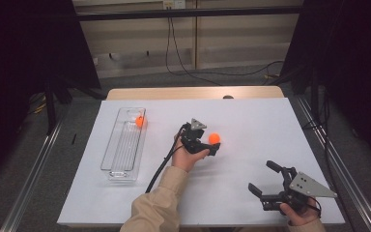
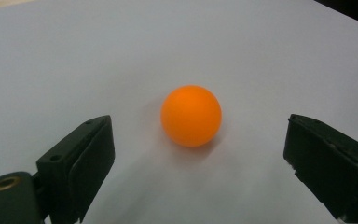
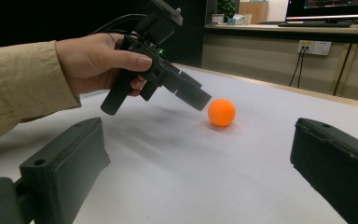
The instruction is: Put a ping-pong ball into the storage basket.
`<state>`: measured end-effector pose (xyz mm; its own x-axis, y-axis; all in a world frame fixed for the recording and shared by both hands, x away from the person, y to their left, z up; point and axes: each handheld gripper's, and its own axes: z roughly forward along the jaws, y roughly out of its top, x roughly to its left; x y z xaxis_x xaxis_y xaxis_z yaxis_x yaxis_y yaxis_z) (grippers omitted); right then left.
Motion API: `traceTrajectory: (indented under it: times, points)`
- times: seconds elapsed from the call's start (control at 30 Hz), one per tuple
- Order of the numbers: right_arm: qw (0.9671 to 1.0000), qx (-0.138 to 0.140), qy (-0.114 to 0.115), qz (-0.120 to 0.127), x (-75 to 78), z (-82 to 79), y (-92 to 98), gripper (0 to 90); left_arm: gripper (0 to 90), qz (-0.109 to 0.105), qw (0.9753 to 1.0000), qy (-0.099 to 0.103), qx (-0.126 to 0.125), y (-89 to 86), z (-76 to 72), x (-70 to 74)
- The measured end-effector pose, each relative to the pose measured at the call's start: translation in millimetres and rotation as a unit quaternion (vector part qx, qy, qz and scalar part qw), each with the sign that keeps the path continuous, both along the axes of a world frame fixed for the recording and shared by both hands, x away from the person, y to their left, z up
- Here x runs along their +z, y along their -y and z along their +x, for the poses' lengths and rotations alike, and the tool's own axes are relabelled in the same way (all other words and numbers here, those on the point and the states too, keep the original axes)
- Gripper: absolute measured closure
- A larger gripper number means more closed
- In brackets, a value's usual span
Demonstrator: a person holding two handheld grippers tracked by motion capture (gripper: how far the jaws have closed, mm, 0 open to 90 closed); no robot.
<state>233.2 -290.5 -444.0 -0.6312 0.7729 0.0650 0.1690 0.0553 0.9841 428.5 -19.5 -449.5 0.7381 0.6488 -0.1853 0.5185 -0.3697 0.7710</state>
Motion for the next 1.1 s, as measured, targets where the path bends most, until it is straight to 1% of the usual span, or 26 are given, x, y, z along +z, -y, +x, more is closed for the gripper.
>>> traceTrajectory:
  times: [0.17, 0.27, 0.3, 0.4, 0.43, 0.53, 0.57, 0.77, 0.87, 0.97, 1.0, 1.1]
  points:
    - [1.0, 0.0, 0.001, 0.0, 0.0, 0.2, 0.3, 2.6, 8.7, -0.003, 1.0, -0.003, 0.0, 1.6, 0.0, -0.8]
    - [1.0, -0.001, 0.0, 0.001, -0.1, 0.2, 0.3, 2.6, 8.7, 0.001, 1.0, -0.001, -0.004, 2.3, 0.3, 0.1]
    - [1.0, -0.001, 0.0, 0.001, -0.1, 0.2, 0.3, 2.6, 8.7, -0.003, 1.0, -0.001, -0.002, 2.8, 0.3, 0.4]
    - [1.0, 0.0, 0.0, 0.0, -0.1, 0.2, 0.1, 2.6, 8.7, 0.0, 1.0, -0.001, -0.002, 3.1, 1.2, 1.1]
    - [1.0, 0.0, 0.0, 0.0, -0.1, 0.2, 0.0, 2.6, 8.7, -0.002, 1.0, -0.002, 0.0, 3.3, 1.5, 0.9]
    - [1.0, 0.0, 0.001, 0.0, -0.2, 0.3, -0.1, 2.6, 8.7, 0.004, 1.0, -0.002, 0.0, 3.9, 2.4, 0.1]
    - [1.0, 0.0, 0.001, 0.0, -0.2, 0.2, -0.1, 2.6, 8.8, 0.003, 1.0, -0.002, 0.003, 4.5, 2.4, -0.4]
    - [1.0, 0.0, 0.001, -0.001, -0.2, 0.3, 0.0, 2.6, 9.0, 0.009, 1.0, -0.002, 0.001, 7.0, 3.3, -1.5]
    - [1.0, -0.001, 0.001, -0.001, -0.2, 0.3, 0.0, 2.7, 9.1, 0.006, 1.0, -0.001, 0.004, 8.7, 4.1, -2.0]
    - [1.0, -0.001, 0.0, 0.0, -0.2, 0.2, 0.0, 2.7, 9.1, 0.01, 0.9999, -0.001, 0.003, 8.9, 5.6, -2.9]
    - [1.0, -0.001, 0.001, 0.0, -0.2, 0.3, 0.1, 2.7, 9.2, 0.006, 1.0, -0.003, 0.005, 9.3, 5.7, -3.4]
    - [1.0, -0.001, 0.001, 0.0, -0.2, 0.3, 0.0, 2.8, 9.5, 0.006, 1.0, -0.001, 0.006, 9.7, 6.6, -4.2]
